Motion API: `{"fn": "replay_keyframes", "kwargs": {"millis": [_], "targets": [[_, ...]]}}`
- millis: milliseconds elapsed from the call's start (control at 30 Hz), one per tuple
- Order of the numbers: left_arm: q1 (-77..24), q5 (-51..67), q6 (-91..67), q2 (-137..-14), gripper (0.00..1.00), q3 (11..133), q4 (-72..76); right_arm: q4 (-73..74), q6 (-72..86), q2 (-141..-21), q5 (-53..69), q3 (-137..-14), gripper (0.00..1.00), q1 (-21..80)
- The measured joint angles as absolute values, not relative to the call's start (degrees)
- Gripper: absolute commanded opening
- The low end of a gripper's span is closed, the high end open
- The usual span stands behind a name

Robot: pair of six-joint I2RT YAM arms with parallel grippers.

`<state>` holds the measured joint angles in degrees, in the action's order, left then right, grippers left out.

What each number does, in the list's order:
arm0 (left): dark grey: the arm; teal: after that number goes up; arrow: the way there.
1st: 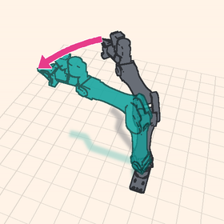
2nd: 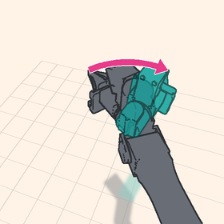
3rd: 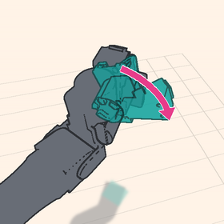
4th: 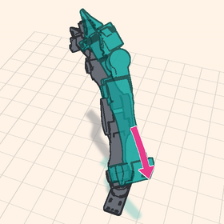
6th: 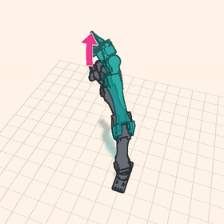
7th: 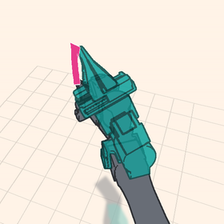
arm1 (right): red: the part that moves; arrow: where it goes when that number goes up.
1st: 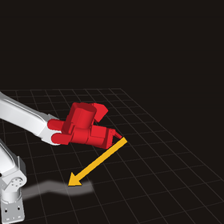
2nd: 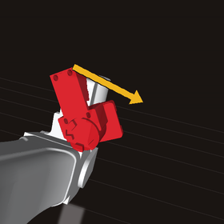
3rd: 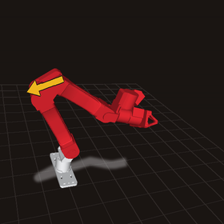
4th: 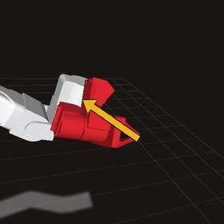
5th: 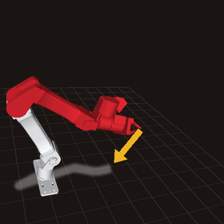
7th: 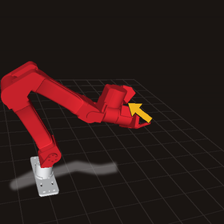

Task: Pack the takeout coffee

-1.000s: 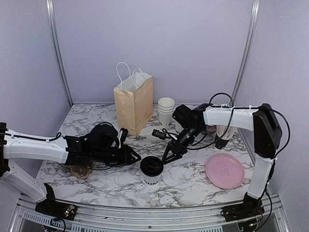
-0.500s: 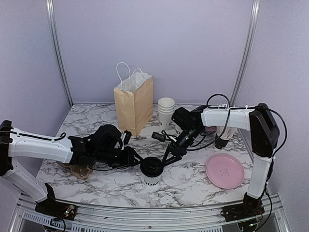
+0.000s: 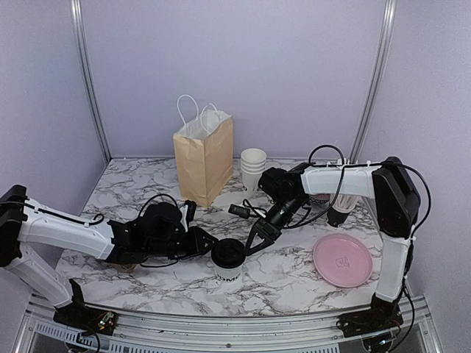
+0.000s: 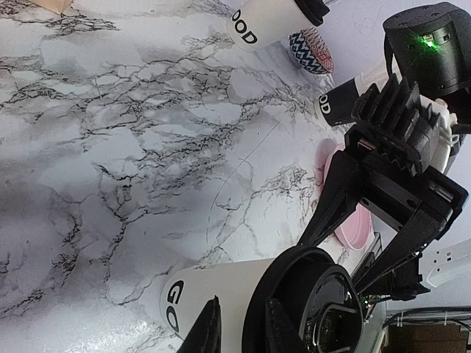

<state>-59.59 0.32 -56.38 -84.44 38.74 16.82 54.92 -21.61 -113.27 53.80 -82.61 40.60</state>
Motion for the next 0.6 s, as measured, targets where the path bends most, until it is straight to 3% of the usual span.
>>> {"fn": "replay_keyframes", "kwargs": {"millis": [333,600], "targets": [[-61.41,-6.37,-53.23,-86.21,0.26,45.74,10.28,55.94,-21.71,-111.77,51.07,-82.81,0.49,40.1],[-62.46,-9.02,-49.52,-85.43,0.44,49.67,0.05,54.92,-23.86,-108.51,47.24,-82.76,0.54,38.46]]}}
